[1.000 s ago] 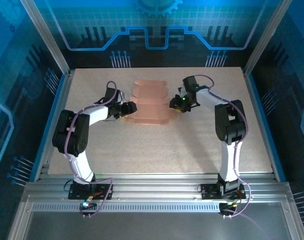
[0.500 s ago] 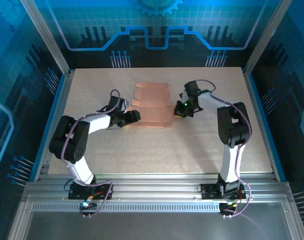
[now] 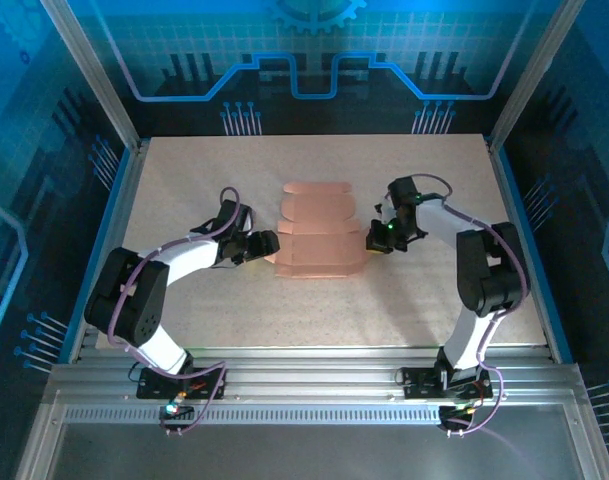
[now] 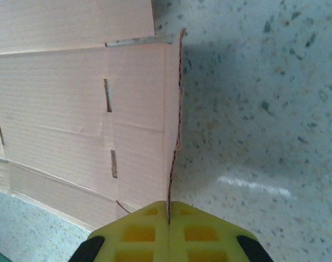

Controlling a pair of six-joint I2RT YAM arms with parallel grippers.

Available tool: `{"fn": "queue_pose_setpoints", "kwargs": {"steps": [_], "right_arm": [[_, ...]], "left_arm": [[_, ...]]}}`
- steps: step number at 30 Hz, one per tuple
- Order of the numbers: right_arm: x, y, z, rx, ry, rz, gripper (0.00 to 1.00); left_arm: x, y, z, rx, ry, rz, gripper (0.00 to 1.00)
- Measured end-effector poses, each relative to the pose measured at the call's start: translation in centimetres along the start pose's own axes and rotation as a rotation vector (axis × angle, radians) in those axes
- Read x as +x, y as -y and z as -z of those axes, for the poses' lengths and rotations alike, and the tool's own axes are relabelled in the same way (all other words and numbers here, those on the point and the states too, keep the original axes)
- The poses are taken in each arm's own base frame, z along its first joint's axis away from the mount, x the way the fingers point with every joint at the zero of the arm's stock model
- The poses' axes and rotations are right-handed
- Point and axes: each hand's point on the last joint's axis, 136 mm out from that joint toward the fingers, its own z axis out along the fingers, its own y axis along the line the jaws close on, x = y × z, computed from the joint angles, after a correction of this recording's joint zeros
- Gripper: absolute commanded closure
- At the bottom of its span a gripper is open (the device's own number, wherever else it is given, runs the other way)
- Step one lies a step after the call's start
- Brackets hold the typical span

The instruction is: Fold the paper box

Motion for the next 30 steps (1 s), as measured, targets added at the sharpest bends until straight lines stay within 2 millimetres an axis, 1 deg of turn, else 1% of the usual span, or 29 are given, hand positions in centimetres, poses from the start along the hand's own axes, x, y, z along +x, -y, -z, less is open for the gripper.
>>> {"fn": "queue_pose_setpoints", "kwargs": {"steps": [3, 7, 10, 11, 12, 15, 17, 18, 19, 20, 21, 23, 25, 27, 28, 30], "right_arm": [[0.8, 0.0, 0.5, -0.002, 0.000, 0.005, 1.00], [0.9, -0.3, 0.8, -0.015, 0.005, 0.007, 0.99], [1.0, -0.2, 0.7, -0.015, 0.003, 0.004, 0.94], [1.1, -0.2, 0.7, -0.017, 0.003, 0.005, 0.90], [1.1, -0.2, 0.7, -0.017, 0.002, 0.004, 0.84], [1.3, -0.3, 1.0, -0.018, 0.015, 0.010, 0.58], [1.3, -0.4, 1.8, -0.013, 0.042, 0.029, 0.39], [1.1, -0.6, 2.4, -0.009, 0.065, 0.047, 0.32], [0.9, -0.7, 3.1, 0.006, 0.099, 0.078, 0.26], [0.6, -0.9, 3.8, 0.022, 0.132, 0.104, 0.24], [0.4, -1.2, 4.6, 0.046, 0.171, 0.141, 0.18], [0.0, -2.2, 5.9, 0.096, 0.251, 0.233, 0.12], [-0.1, -4.2, 6.9, 0.135, 0.335, 0.360, 0.06], [0.3, -6.0, 7.2, 0.153, 0.392, 0.483, 0.04], [0.5, -6.8, 7.2, 0.161, 0.417, 0.554, 0.06], [1.4, -8.0, 6.6, 0.175, 0.431, 0.691, 0.06]], "left_arm": [[0.2, 0.3, 0.0, 0.011, -0.012, 0.007, 0.35], [0.6, 0.8, 0.0, 0.034, -0.030, 0.009, 0.52], [0.7, 1.1, -0.2, 0.040, -0.042, 0.001, 0.66], [0.6, 1.3, -0.4, 0.041, -0.045, 0.000, 0.69], [0.4, 1.4, -0.6, 0.042, -0.047, 0.000, 0.72], [0.0, 1.6, -1.1, 0.045, -0.053, 0.001, 0.81], [0.0, 1.5, -1.3, 0.041, -0.057, 0.003, 0.89], [0.1, 1.5, -1.4, 0.038, -0.061, 0.001, 0.92], [0.2, 1.4, -1.6, 0.035, -0.067, -0.005, 0.96], [0.3, 1.3, -1.7, 0.032, -0.072, -0.005, 0.98], [0.4, 1.3, -1.8, 0.030, -0.077, -0.010, 0.99], [0.5, 1.3, -1.9, 0.033, -0.084, -0.018, 1.00], [0.5, 1.4, -1.9, 0.039, -0.088, -0.020, 1.00], [0.5, 1.6, -1.8, 0.044, -0.094, -0.024, 1.00], [0.5, 1.7, -1.8, 0.044, -0.099, -0.027, 1.00], [0.4, 1.9, -1.7, 0.043, -0.111, -0.040, 1.00]]}}
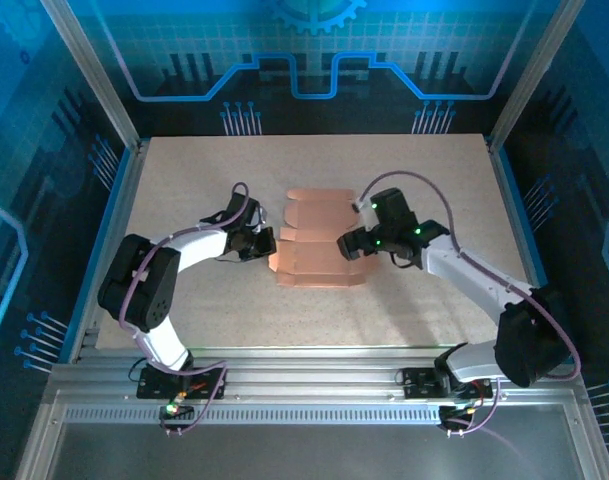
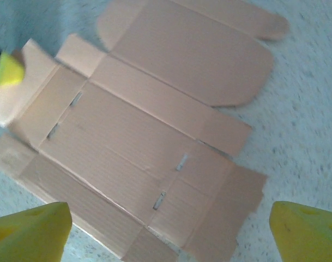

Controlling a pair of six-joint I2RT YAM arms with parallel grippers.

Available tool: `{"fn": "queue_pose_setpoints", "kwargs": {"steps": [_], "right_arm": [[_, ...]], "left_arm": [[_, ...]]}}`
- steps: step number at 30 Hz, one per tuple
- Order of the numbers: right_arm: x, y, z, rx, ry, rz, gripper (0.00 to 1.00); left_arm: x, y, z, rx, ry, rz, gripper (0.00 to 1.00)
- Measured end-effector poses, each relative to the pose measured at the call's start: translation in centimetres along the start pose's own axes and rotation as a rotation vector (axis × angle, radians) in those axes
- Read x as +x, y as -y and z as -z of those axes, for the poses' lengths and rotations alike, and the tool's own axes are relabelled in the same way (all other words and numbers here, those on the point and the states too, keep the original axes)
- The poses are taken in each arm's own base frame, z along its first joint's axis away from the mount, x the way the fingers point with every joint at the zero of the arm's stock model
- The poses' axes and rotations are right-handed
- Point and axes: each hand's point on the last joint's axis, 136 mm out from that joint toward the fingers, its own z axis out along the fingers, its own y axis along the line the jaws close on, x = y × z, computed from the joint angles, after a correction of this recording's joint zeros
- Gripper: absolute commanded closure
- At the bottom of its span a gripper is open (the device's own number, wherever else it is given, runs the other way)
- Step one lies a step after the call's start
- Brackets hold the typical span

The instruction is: Fold the paper box

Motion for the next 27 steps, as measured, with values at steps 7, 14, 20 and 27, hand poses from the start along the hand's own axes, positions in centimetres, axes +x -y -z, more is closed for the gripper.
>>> {"fn": "queue_pose_setpoints", "kwargs": {"steps": [7, 14, 20, 27], "right_arm": [[3.3, -6.9, -2.5, -0.083, -0.015, 0.472, 0.07], [8.2, -11.2, -6.2, -0.106, -0.140, 0.830, 0.08], [7.4, -10.5, -8.3, -0.029, -0.169, 0.926, 0.16], [5.3, -10.6, -9.1, -0.014, -0.147, 0.949, 0.39]], "left_arm": [[-1.2, 0.2, 0.7, 0.017, -0.052, -0.007, 1.00], [-0.4, -0.8, 0.3, 0.005, -0.139, -0.013, 1.00], [0.0, -0.8, 0.3, 0.015, -0.158, -0.022, 1.00], [-0.1, -0.9, 0.3, 0.009, -0.153, -0.041, 1.00]]}}
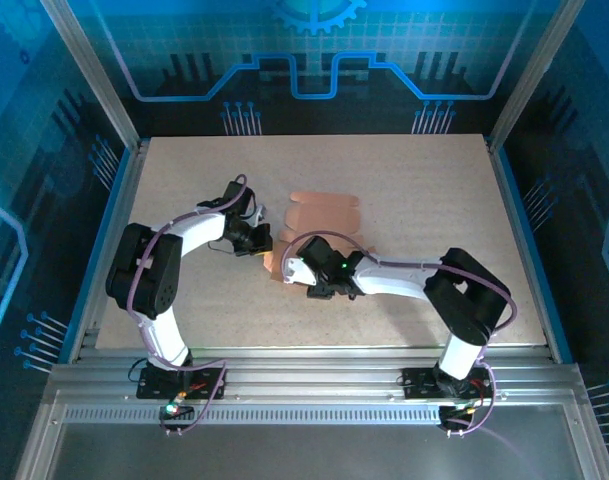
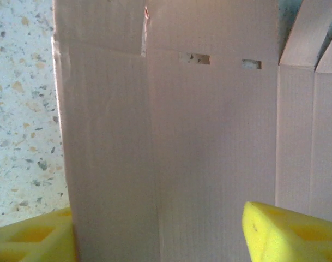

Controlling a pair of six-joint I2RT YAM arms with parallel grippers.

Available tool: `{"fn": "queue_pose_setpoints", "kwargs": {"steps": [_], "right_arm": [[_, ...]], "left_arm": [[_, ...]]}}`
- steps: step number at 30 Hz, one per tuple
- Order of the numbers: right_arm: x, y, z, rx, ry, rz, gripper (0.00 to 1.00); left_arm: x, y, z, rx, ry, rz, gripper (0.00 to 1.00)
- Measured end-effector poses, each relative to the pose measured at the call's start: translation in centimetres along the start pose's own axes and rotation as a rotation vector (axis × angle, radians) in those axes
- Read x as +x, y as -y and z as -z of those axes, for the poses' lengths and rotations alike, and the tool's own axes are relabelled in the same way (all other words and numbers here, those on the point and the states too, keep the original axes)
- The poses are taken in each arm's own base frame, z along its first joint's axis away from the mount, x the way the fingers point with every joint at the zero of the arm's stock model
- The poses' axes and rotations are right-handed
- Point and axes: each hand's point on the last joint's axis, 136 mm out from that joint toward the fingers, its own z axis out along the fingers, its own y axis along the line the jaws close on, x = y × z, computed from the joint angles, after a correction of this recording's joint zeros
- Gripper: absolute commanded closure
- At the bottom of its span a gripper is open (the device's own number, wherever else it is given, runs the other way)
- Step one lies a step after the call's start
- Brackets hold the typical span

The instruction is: Fold the paper box

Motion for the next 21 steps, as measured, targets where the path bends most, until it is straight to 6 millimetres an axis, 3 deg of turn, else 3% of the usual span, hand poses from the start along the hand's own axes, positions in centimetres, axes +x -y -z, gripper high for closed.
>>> {"fn": "queue_pose_setpoints", "kwargs": {"steps": [6, 12, 21], "right_arm": [[-0.28, 0.53, 0.28, -0.066, 0.016, -0.037, 0.53], [-0.35, 0.13, 0.63, -0.175, 0.034, -0.093, 0.81], [-0.32, 0.09, -0.19, -0.325, 0.004, -0.218, 0.95]], "left_arm": [[-0.18, -0.19, 0.03, -0.009, 0.008, -0.005, 1.00], [-0.31, -0.29, -0.01, -0.014, 0.015, -0.007, 1.00], [-0.53, -0.40, -0.32, -0.007, 0.035, -0.041, 1.00]]}}
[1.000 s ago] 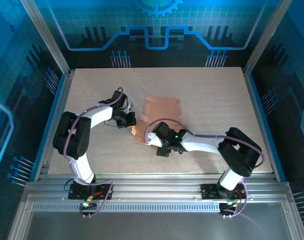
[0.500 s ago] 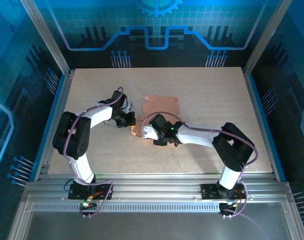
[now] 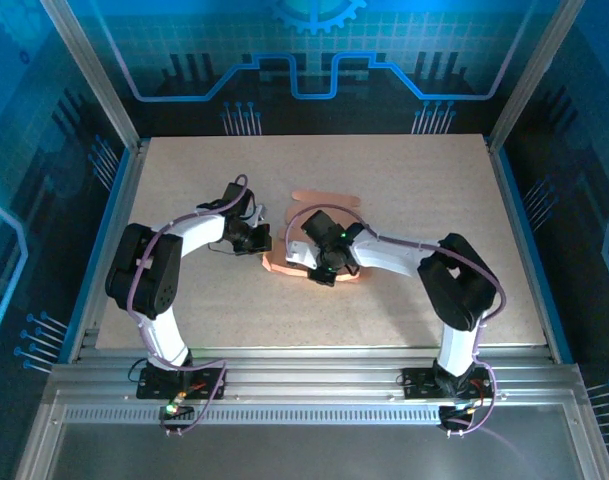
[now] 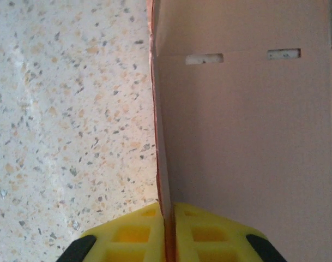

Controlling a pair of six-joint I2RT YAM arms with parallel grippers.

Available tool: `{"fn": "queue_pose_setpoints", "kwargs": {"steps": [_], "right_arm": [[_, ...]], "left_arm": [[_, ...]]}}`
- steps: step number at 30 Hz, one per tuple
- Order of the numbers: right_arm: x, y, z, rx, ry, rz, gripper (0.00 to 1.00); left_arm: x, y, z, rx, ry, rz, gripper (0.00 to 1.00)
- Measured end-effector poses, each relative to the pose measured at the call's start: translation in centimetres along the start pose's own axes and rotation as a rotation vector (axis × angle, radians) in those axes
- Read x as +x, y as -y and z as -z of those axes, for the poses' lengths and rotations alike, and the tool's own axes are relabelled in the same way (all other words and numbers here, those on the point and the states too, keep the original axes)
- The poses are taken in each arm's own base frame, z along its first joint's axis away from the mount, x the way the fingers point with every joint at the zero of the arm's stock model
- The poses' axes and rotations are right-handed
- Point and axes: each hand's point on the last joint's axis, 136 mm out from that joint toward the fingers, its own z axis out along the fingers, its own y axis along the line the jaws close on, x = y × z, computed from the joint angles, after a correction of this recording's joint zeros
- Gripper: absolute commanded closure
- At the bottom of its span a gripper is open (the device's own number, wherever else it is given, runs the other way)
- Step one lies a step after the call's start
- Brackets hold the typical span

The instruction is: Fold the paper box

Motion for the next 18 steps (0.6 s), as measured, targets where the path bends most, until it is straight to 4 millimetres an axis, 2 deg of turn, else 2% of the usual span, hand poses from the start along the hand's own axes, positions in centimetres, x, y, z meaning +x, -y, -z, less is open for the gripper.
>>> {"fn": "queue_pose_setpoints", "kwargs": {"steps": [4, 9, 12, 16, 18], "right_arm": [[0.0, 0.1, 0.0, -0.086, 0.002, -0.054, 0.99], [-0.4, 0.4, 0.4, -0.237, -0.009, -0.137, 0.92], [-0.6, 0.8, 0.6, -0.337, -0.007, -0.203, 0.92], [0.2, 1.4, -0.2, -0.399, -0.053, -0.288, 0.97], [0.5, 1.4, -0.9, -0.411, -0.085, -0.313, 0.94]], "left_arm": [[-0.1, 0.0, -0.1, 0.005, 0.011, -0.023, 1.00], [-0.2, 0.0, -0.2, 0.007, 0.017, -0.045, 1.00], [-0.3, -0.1, -0.3, 0.010, 0.023, -0.057, 1.00], [-0.4, 0.1, -0.4, 0.021, 0.032, -0.062, 1.00], [-0.4, 0.1, -0.4, 0.025, 0.034, -0.064, 1.00]]}}
